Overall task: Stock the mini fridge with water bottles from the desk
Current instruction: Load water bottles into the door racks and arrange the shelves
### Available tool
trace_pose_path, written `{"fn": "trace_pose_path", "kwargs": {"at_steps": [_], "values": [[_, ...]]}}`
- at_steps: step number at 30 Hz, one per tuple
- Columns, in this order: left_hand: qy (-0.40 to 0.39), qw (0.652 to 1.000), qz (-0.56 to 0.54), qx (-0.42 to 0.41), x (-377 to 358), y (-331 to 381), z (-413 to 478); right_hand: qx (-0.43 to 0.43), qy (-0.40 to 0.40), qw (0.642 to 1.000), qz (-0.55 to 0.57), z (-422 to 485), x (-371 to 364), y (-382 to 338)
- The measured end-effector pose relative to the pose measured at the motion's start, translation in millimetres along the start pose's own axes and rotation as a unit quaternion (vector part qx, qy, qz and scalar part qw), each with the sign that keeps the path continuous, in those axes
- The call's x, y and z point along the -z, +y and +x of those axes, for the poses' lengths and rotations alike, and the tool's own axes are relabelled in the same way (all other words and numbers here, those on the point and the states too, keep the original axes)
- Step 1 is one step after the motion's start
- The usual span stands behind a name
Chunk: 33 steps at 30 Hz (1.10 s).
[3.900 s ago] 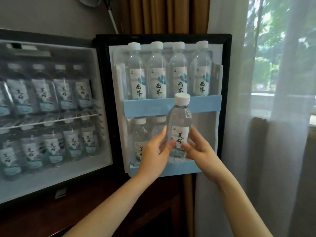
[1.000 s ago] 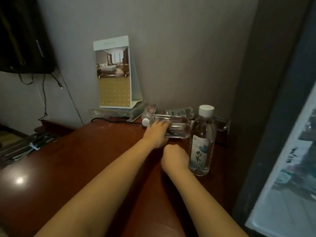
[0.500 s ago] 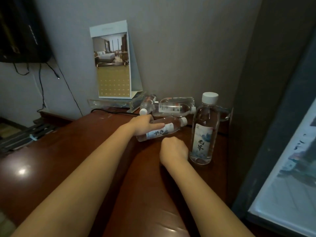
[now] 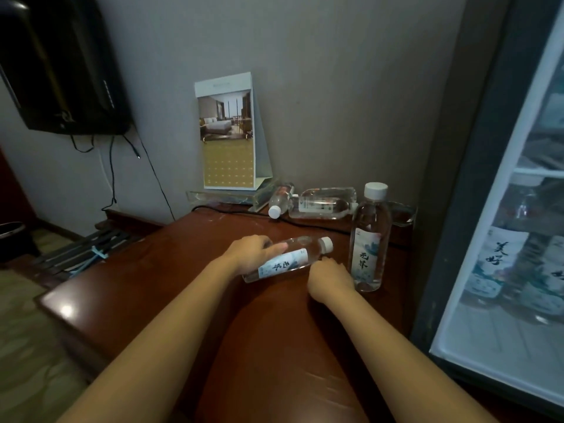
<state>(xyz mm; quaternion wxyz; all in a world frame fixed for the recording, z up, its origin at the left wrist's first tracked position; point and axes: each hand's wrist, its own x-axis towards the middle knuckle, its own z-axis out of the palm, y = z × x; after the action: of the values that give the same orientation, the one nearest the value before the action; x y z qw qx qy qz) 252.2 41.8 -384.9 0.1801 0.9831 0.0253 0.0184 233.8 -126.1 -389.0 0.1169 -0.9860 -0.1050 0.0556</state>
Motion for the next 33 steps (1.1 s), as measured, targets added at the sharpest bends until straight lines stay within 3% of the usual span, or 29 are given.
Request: {"fn": "trace_pose_path", "kwargs": {"at_steps": [5, 9, 13, 19, 28, 30, 33], "values": [[0.054, 0.998, 0.018, -0.005, -6, 5, -5, -0.026, 0.047, 0.998, 0.035, -1, 11, -11], [0.075, 0.997, -0.026, -0.017, -3, 2, 7, 0.005, 0.12, 0.992, 0.028, 16, 14, -18], [0.077, 0.996, -0.044, 0.005, 10, -3, 47, 0.081, 0.094, 0.992, 0.02, 34, 11, -9], [0.039, 0.995, -0.027, 0.085, 4, 12, 126, 0.094, 0.114, 0.989, 0.021, 48, 6, -7], [0.02, 0.998, -0.013, 0.063, -5, -3, 154, 0.092, 0.132, 0.987, 0.007, 54, 0, -9], [0.041, 0.997, -0.04, 0.058, -4, -7, 148, 0.087, 0.129, 0.988, 0.008, 51, 0, -10], [0.163, 0.977, -0.124, 0.054, 3, -3, 134, 0.084, 0.118, 0.989, 0.009, 44, 1, -8]]}}
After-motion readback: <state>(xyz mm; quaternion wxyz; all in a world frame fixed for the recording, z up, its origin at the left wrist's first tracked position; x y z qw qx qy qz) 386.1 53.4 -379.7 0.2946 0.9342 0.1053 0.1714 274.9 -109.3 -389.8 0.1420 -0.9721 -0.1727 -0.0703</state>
